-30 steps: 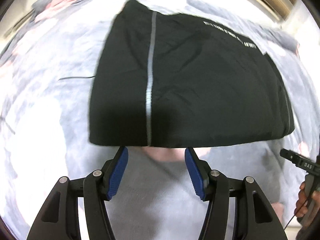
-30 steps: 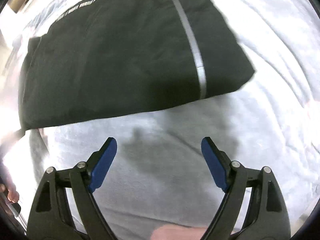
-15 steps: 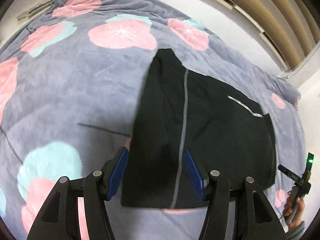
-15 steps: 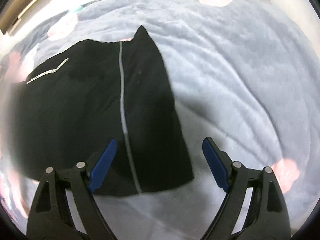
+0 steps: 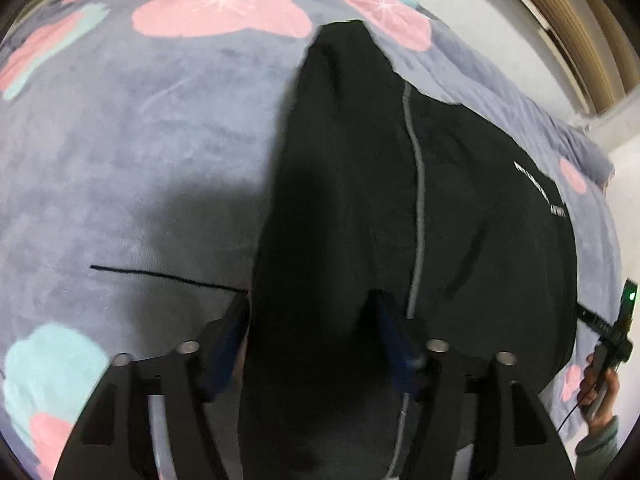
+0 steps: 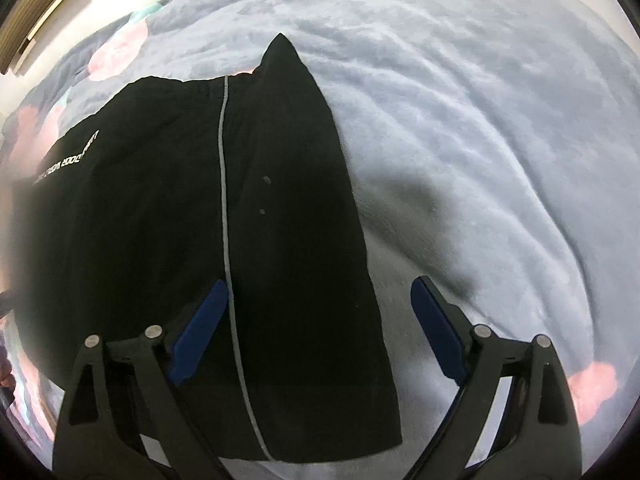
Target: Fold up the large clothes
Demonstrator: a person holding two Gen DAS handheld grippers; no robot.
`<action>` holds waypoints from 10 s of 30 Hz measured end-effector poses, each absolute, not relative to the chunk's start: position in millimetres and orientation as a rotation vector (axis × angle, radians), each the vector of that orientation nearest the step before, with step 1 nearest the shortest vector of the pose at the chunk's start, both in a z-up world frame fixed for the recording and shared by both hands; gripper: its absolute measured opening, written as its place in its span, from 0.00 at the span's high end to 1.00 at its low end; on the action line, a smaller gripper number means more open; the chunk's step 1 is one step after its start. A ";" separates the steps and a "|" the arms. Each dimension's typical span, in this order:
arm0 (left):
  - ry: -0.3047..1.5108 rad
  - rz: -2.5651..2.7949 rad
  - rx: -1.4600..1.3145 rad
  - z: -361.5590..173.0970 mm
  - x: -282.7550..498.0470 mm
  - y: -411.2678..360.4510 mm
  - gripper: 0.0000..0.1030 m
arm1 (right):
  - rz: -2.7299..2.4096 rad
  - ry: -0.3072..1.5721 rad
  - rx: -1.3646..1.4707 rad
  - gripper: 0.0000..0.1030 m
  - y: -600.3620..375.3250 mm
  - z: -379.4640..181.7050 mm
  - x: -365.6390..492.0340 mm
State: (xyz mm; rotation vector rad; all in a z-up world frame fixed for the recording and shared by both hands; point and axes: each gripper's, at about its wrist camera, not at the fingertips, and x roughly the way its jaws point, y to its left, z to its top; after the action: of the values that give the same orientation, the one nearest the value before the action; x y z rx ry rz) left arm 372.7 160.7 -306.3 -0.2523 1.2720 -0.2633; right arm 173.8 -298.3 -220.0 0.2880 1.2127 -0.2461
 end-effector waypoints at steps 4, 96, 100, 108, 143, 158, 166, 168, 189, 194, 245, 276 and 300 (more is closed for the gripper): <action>1.319 -0.278 -0.356 -319.6 377.6 173.5 0.18 | -0.193 1.223 0.323 0.10 -301.7 -221.4 180.9; 1.074 -0.693 -0.688 -208.7 139.9 191.1 0.72 | 0.152 1.143 0.291 0.70 -181.2 -125.6 72.8; 1.232 -0.551 -0.658 -269.5 126.1 196.2 0.67 | 0.125 1.273 0.294 0.68 -175.0 -197.4 69.8; 1.359 -0.327 -0.904 -352.2 117.8 251.5 0.41 | -0.033 1.309 0.552 0.28 -215.9 -273.2 61.0; 1.216 -0.287 -0.067 -265.5 88.3 143.2 0.38 | -0.086 1.272 0.120 0.39 -148.7 -229.7 35.2; 1.272 -0.331 -0.142 -268.8 132.2 137.5 0.36 | -0.163 1.334 0.209 0.26 -163.0 -235.9 76.3; 1.001 -0.379 -0.063 -117.0 85.5 137.7 0.35 | -0.280 1.143 0.144 0.18 -142.1 -100.6 22.6; 0.936 -0.372 -0.030 -81.5 69.3 130.3 0.34 | -0.296 1.078 0.104 0.16 -131.8 -64.5 8.7; 0.842 -0.328 0.033 -0.4 -25.4 104.1 0.34 | -0.379 0.911 0.037 0.02 -93.5 14.7 -70.3; 0.831 -0.305 0.093 -3.8 -36.6 97.6 0.34 | -0.373 0.944 0.055 0.02 -88.5 6.6 -75.1; 0.892 -0.195 0.103 -16.4 -7.1 106.7 0.34 | -0.287 1.000 0.031 0.02 -78.6 -5.2 -46.0; 0.973 -0.148 0.127 -33.3 11.9 101.2 0.34 | -0.296 1.037 0.039 0.02 -80.7 -15.4 -35.2; 0.979 -0.156 0.143 -32.8 11.9 103.2 0.34 | -0.298 1.044 0.053 0.02 -87.1 -19.3 -39.2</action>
State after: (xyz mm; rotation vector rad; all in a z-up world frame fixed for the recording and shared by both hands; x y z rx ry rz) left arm 11.9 103.2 -32.8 0.1430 0.9792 -0.1563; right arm -39.2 -87.1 -19.3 0.0528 1.0439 -0.2985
